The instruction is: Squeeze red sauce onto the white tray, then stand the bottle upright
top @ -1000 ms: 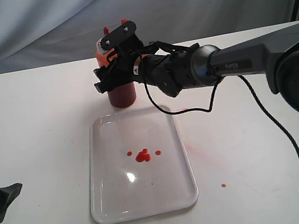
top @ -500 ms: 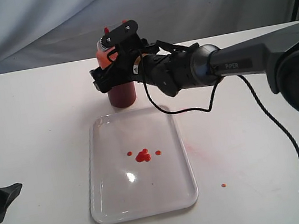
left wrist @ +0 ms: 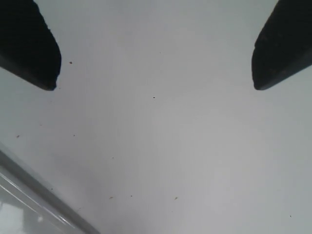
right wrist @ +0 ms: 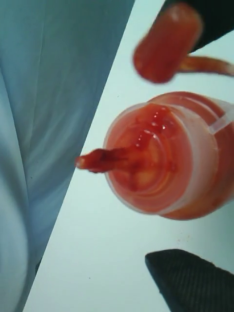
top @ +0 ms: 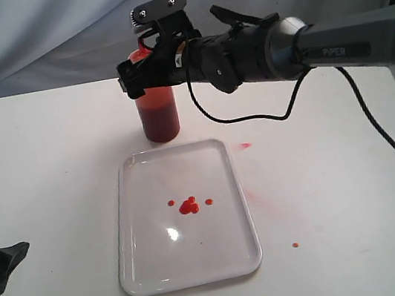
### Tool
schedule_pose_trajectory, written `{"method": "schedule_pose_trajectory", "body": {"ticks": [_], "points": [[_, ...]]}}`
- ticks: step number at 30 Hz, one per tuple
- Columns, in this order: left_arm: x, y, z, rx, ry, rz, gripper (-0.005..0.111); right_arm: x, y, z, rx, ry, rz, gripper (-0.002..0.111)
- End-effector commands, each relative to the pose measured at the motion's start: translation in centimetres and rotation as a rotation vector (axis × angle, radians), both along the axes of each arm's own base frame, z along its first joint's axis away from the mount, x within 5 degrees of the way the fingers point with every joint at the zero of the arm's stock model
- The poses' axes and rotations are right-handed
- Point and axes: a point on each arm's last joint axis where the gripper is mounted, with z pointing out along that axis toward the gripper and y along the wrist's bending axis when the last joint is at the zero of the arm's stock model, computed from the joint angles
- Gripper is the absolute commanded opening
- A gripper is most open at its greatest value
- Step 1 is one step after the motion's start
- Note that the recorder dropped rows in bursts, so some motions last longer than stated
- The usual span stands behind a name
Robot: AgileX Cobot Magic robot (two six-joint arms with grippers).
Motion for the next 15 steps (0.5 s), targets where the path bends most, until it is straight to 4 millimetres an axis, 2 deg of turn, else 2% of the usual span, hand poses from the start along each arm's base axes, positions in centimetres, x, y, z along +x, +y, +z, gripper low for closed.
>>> {"method": "schedule_pose_trajectory", "body": {"ticks": [1, 6, 15], "points": [[-0.1, -0.2, 0.1, -0.017, -0.005, 0.002, 0.105, -0.3, -0.2, 2.4, 0.047, -0.002, -0.019, 0.105], [-0.1, -0.4, 0.1, -0.031, -0.012, -0.011, 0.105, -1.3, -0.3, 4.1, 0.021, 0.034, -0.018, 0.105], [-0.1, -0.5, 0.2, -0.035, -0.018, -0.026, 0.105, -4.7, 2.3, 7.2, -0.088, -0.026, 0.118, 0.105]]}}
